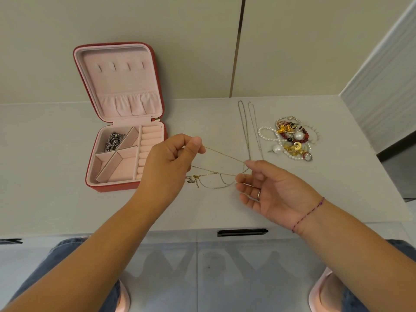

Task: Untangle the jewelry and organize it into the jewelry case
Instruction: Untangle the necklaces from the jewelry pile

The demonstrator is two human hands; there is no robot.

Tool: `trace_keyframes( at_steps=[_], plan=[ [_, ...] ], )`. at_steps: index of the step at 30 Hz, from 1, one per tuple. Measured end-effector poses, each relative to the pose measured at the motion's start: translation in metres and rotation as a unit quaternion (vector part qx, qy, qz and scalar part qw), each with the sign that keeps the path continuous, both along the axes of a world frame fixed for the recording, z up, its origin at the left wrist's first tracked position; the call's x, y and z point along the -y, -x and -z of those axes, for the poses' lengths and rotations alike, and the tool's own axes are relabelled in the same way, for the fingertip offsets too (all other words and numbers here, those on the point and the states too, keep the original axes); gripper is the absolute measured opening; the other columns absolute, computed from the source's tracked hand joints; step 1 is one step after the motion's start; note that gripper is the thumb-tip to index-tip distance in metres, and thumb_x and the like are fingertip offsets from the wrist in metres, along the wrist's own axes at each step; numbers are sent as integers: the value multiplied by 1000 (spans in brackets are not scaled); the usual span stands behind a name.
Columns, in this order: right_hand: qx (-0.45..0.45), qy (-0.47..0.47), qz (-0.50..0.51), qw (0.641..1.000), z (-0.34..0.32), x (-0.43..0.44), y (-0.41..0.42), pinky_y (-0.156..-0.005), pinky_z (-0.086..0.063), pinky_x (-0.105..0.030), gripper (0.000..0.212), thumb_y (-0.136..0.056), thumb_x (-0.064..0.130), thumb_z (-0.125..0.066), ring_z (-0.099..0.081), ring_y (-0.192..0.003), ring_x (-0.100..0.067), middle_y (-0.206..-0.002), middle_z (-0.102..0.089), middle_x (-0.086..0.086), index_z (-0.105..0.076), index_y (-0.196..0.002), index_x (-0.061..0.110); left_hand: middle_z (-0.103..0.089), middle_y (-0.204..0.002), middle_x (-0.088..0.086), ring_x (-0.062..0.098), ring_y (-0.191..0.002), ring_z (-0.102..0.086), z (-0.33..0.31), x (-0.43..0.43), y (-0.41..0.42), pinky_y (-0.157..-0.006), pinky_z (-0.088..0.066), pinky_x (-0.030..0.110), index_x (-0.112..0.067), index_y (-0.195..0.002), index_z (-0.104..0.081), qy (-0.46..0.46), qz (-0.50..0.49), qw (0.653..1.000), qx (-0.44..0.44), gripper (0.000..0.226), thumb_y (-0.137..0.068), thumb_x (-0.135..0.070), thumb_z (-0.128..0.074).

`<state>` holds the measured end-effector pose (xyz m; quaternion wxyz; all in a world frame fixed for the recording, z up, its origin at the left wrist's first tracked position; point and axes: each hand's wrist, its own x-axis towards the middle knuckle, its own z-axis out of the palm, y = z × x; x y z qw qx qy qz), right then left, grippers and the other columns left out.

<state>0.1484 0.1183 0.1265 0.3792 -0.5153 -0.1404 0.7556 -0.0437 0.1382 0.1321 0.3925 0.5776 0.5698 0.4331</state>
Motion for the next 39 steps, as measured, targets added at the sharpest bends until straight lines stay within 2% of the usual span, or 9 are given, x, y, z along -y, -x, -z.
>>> trace_keyframes(
  at_steps=[7,15,17,21,24,27,30,36,39],
  plan=[
    [-53,9,79,995,-1,-4,0,-73,-48,-29,24,-63,22,-69,-60,-70,-17,-73,-64,-5,-46,-56,17,-38,-53,7,6,-45,-32,3,0,1,-44,-30,10,-17,-75,-67,13,-11,1000,-8,27,-95,-31,-54],
    [-49,18,75,996,-1,-3,-4,-73,-51,-32,23,-65,24,-69,-57,-73,-18,-75,-58,-5,-49,-55,16,-38,-50,1,4,-42,-33,8,-3,3,-43,-29,11,-18,-73,-66,20,-35,999,-11,28,-94,-32,-55],
    [-19,11,64,998,0,-3,-4,-66,-53,-31,25,-72,23,-67,-57,-68,-18,-71,-57,-4,-49,-57,16,-38,-49,1,4,-42,-33,8,-3,3,-43,-29,12,-17,-73,-66,21,-39,999,-10,28,-94,-33,-56],
    [102,-35,23,994,0,-2,-6,-49,-52,-26,26,-85,21,-64,-58,-56,-14,-70,-56,-3,-54,-62,14,-37,-49,-2,4,-42,-32,7,-5,4,-42,-28,13,-18,-72,-65,24,-53,998,-3,29,-94,-34,-55],
    [90,-57,-4,994,-3,-2,-5,-56,-58,-30,11,-86,9,-61,-66,-66,-20,-81,-60,-8,-57,-75,9,-37,-49,-1,4,-42,-32,8,-5,3,-42,-28,13,-18,-72,-64,23,-53,998,-1,29,-95,-33,-54],
    [93,-79,-22,992,-3,-1,-4,-67,-59,-32,27,-82,-11,-55,-69,-84,-24,-102,-65,-10,-52,-66,10,-37,-48,-3,4,-43,-32,8,-5,4,-43,-28,14,-19,-71,-64,24,-53,998,0,30,-95,-34,-54],
    [119,-127,-38,984,-3,1,-5,-65,-59,-29,37,-80,-21,-52,-70,-90,-26,-114,-66,-4,-45,-65,12,-37,-47,-6,4,-43,-33,8,-6,5,-44,-29,15,-20,-71,-64,27,-58,998,0,30,-95,-35,-54],
    [149,-186,-57,969,-3,1,-3,-66,-58,-28,38,-83,-20,-52,-70,-77,-23,-89,-73,-15,-39,-67,12,-37,-45,-11,4,-44,-32,7,-5,5,-46,-30,19,-21,-72,-64,31,-57,998,2,29,-95,-35,-53],
    [196,-204,-63,957,-3,1,-2,-59,-55,-24,32,-85,-16,-52,-66,-66,-17,-75,-71,-11,-43,-71,12,-38,-43,-12,4,-43,-33,6,-5,4,-48,-30,21,-21,-72,-64,29,-56,998,-1,29,-96,-35,-52]
  ],
)
